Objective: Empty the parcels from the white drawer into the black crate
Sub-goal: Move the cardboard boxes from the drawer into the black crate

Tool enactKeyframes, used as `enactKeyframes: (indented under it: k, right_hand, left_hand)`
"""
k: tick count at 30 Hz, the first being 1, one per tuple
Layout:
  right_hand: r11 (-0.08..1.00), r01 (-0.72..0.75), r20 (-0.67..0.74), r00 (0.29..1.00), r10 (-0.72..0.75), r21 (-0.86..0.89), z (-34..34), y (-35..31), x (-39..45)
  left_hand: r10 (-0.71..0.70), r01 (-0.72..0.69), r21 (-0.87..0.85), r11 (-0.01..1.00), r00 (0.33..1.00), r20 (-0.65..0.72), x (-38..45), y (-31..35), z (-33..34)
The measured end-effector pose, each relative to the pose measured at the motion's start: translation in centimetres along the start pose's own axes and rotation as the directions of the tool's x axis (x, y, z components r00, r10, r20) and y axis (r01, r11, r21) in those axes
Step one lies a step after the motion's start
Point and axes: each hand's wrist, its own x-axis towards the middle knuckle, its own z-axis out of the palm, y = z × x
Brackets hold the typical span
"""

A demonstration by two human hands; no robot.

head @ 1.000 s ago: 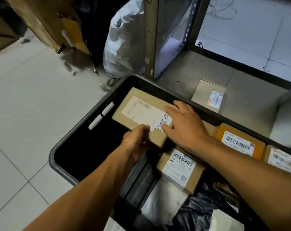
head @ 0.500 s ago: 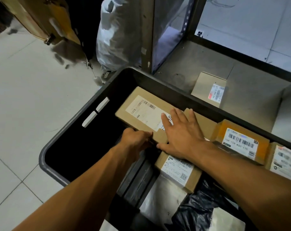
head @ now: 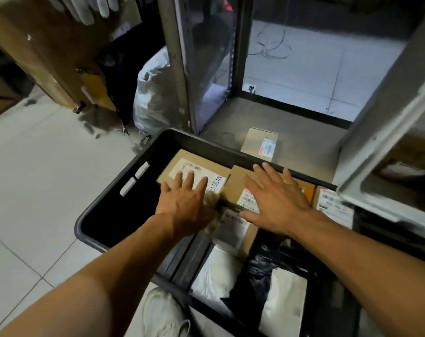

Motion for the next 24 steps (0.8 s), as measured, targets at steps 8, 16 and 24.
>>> enactKeyframes:
  k: [8, 16, 24]
  right_hand:
    - [0.978, -0.197, -0.112, 0.973, 0.204, 0.073, -0.4, 6.4, -11.9]
    - [0.849, -0.482, -0.114, 0.851, 0.512, 0.217, 0.6, 16.0, -22.7]
    - [0.654, -0.67, -0.025, 0.692, 0.722, 0.351, 4.7, 23.6, -27.9]
  left_hand:
    - [0.359, -0.335, 0.168, 0.927, 0.922, -0.147, -4.5, 12.0, -2.9]
    - [0.605, -0.545, 0.293, 0.786, 0.777, -0.176, -7.1, 24.2, -5.6]
    - [0.647, -0.618, 0.207, 0.758, 0.753, -0.122, -5.2, 33.9, -5.8]
